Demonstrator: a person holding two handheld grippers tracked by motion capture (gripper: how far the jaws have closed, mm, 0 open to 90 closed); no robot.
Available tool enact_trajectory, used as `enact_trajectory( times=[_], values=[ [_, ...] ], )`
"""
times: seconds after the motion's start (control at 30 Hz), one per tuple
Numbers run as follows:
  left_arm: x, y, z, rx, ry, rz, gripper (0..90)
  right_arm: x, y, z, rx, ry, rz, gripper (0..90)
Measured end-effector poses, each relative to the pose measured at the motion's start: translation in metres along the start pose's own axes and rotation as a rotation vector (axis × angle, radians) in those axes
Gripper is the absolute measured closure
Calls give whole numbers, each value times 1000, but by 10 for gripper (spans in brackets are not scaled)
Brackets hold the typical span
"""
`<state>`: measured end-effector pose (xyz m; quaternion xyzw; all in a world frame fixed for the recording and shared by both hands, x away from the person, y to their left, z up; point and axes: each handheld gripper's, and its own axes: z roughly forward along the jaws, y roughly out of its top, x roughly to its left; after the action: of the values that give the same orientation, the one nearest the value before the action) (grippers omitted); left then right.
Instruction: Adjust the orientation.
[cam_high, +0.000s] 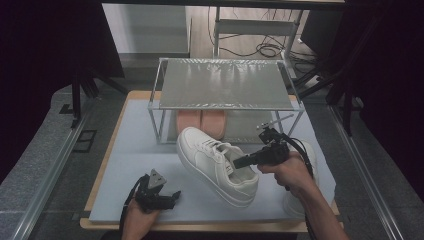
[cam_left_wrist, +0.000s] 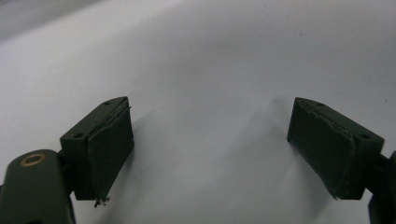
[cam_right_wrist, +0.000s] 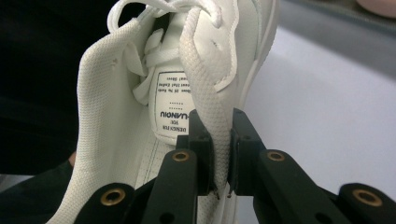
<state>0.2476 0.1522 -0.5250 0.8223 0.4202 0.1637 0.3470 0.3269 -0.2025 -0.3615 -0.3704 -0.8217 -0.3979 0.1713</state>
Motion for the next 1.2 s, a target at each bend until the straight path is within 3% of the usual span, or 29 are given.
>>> enact_trajectory(
  times=[0.27,0.8,1.2],
  values=[
    [0,0,0,2,0,1,143,3,11,-10,-54,50,10,823],
    [-1,0,0,-7,-3,-7,144,9,33,-20,-133,98,26,825],
    [-1,0,0,-6,-3,-6,144,9,52,-28,-209,98,56,826]
  ],
)
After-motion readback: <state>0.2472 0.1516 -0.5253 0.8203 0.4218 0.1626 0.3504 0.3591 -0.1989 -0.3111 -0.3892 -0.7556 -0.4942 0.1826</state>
